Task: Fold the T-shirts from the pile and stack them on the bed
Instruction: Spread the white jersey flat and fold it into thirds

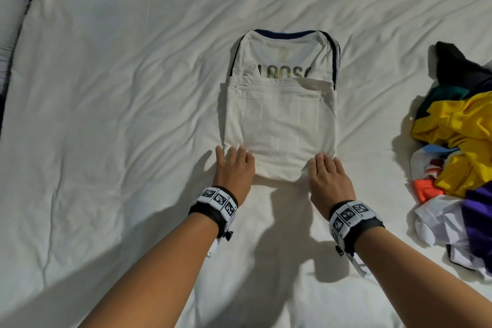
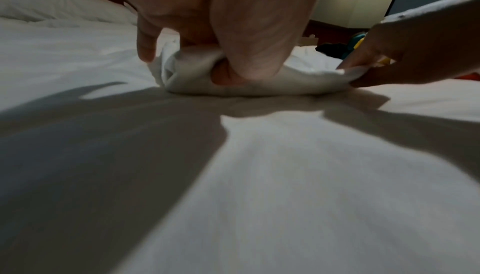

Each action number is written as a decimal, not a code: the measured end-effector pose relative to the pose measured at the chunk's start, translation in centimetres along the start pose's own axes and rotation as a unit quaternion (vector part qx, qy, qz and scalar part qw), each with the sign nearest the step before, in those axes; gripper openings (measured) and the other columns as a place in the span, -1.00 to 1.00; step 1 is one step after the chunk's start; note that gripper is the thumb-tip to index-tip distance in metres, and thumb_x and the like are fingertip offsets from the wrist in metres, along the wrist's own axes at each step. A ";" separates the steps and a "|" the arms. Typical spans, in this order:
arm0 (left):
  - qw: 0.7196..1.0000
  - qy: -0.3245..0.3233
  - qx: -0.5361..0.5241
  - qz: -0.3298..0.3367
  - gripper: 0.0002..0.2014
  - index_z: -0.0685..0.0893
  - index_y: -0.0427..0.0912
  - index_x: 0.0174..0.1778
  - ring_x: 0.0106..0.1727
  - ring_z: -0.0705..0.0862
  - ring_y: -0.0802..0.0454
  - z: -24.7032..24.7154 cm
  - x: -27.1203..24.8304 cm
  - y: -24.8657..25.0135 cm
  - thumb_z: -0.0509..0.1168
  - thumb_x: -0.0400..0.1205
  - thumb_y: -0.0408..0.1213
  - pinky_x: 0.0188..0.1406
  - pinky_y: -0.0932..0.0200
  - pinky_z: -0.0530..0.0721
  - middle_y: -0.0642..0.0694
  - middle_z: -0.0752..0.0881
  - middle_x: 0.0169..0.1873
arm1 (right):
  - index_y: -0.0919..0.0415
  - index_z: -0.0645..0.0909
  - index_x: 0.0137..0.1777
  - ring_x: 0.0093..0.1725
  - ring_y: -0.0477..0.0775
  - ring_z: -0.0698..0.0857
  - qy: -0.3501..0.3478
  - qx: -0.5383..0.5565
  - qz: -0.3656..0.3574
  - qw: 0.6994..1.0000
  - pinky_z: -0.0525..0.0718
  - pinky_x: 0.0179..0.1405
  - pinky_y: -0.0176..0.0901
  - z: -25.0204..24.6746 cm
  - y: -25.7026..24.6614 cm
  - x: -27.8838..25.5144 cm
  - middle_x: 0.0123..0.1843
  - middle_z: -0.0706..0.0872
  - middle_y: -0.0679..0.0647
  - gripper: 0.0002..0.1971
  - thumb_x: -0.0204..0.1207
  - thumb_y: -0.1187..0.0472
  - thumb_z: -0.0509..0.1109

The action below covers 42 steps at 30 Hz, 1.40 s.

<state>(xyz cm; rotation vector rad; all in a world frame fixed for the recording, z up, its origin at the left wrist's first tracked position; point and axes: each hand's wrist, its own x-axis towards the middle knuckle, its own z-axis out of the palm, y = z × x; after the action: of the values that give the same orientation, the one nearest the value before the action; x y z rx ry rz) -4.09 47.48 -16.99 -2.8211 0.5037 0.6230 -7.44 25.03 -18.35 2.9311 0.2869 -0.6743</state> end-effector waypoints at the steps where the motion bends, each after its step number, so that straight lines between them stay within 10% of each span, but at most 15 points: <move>1: 1.000 -0.004 -0.008 -0.001 -0.53 0.45 -0.21 0.54 0.60 0.38 -0.27 -0.4 0.0 -0.1 0.20 0.66 -0.41 0.60 -0.46 0.18 -0.23 0.40 0.62 | 0.58 0.53 0.44 0.47 0.53 0.57 -0.005 -0.005 0.000 1.000 0.49 0.53 0.35 -0.4 0.0 -0.1 0.43 0.60 0.54 -0.43 0.38 0.48 0.33; 6: 0.995 -0.079 -0.056 0.000 -0.67 0.54 -0.13 0.30 0.27 0.63 -0.19 -3.4 -1.2 -0.4 0.16 0.64 -0.46 0.48 -0.29 0.35 -0.11 0.65 0.17 | 0.27 0.58 0.39 0.41 0.20 0.64 -0.030 0.007 -0.009 0.999 0.38 0.61 -0.03 -3.0 0.2 -1.6 0.36 0.69 0.19 -0.65 0.65 0.34 0.19; 15: 0.929 -0.279 -0.236 0.055 -0.75 0.48 -0.15 -0.33 -0.16 0.59 -0.16 -6.8 -4.4 -2.1 0.20 0.70 -0.30 -0.24 0.09 0.44 -0.09 0.59 -0.31 | 0.14 0.55 -0.17 -0.06 0.28 0.73 -0.148 0.086 0.039 0.985 0.56 -0.19 -0.08 -9.0 0.8 -5.0 -0.05 0.73 0.18 -0.94 0.47 0.18 0.28; 20: 0.942 -0.195 -0.272 0.013 -0.76 0.69 -0.21 0.02 0.07 0.70 -0.19 -8.8 -1.5 -4.6 0.26 0.73 -0.10 0.01 0.08 0.63 -0.21 0.74 0.07 | 0.12 0.67 0.00 -0.04 0.29 0.72 -0.087 0.134 0.087 0.983 0.61 -0.12 -0.06 -10.4 2.3 -3.0 0.00 0.73 0.17 -0.80 0.46 0.17 0.26; 30: 0.919 0.059 -0.356 -0.160 -0.84 0.77 0.01 0.11 0.02 0.75 -0.21 -6.3 8.9 -7.1 0.33 0.67 -0.21 0.06 -0.05 0.74 -0.09 0.80 0.01 | 0.01 0.59 -0.05 -0.17 0.27 0.55 0.088 0.391 0.243 0.883 0.51 -0.15 -0.05 -8.4 6.6 7.0 -0.17 0.61 0.15 -0.84 0.69 -0.03 0.29; 42: 0.882 0.115 -0.411 -0.198 -0.87 0.73 -0.01 0.13 0.02 0.74 -0.17 -5.9 17.1 -9.1 0.33 0.71 -0.15 0.08 -0.11 0.75 -0.05 0.78 -0.05 | 0.17 0.63 -0.09 -0.24 0.22 0.61 0.134 0.451 0.277 0.838 0.50 -0.29 -0.07 -8.5 8.9 15.3 -0.24 0.67 0.08 -0.73 0.66 -0.05 0.38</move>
<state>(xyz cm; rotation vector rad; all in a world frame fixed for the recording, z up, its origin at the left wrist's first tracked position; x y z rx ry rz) 16.03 49.43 -18.10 -3.6482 -0.4394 0.4870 11.50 20.08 -16.86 3.6395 -1.1421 -0.3365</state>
